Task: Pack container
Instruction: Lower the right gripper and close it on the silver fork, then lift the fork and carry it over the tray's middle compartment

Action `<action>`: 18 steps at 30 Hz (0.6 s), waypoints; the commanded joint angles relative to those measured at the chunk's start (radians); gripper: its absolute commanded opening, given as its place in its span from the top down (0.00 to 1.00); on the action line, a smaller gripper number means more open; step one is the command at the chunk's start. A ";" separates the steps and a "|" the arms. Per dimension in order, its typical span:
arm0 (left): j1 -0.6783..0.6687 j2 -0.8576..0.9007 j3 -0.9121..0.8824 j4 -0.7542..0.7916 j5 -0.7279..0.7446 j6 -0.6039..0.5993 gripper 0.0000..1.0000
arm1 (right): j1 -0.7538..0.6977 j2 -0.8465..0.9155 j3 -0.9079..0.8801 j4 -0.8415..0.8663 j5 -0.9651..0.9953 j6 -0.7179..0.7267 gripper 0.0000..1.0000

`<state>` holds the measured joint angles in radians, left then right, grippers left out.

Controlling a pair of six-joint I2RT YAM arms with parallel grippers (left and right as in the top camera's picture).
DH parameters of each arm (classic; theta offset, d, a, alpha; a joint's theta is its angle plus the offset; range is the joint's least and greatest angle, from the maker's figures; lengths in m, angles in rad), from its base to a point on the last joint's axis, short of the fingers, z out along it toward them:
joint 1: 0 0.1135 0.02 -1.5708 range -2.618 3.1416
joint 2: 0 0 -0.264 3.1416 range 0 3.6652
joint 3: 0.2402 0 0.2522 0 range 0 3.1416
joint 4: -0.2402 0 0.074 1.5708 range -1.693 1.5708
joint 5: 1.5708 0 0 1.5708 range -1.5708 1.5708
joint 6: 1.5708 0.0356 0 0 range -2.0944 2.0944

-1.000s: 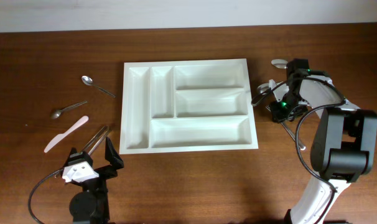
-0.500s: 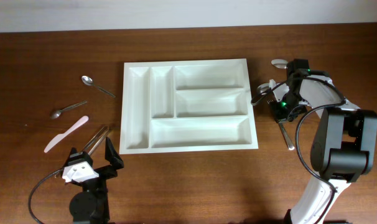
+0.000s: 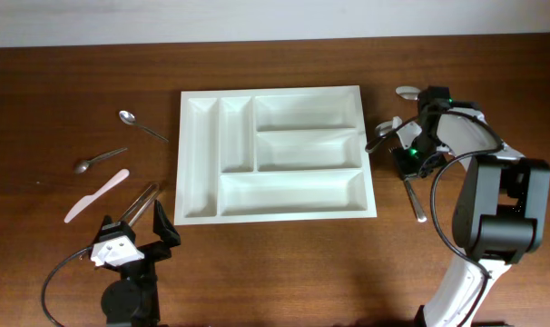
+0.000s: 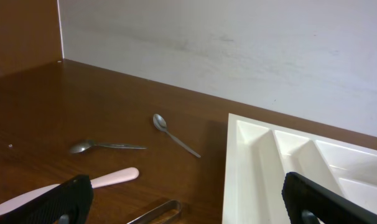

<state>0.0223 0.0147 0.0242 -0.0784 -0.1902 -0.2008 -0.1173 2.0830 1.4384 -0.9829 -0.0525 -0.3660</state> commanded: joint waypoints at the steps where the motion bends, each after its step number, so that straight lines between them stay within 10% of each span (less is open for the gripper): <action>1: 0.006 -0.008 -0.009 0.002 0.011 0.013 0.01 | -0.001 0.027 0.048 -0.031 -0.022 0.008 0.96; 18: 0.006 -0.008 -0.009 0.002 0.011 0.013 0.01 | 0.007 0.022 0.342 -0.255 -0.023 0.008 0.96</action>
<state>0.0223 0.0147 0.0242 -0.0784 -0.1902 -0.2008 -0.1169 2.1067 1.7275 -1.2182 -0.0616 -0.3656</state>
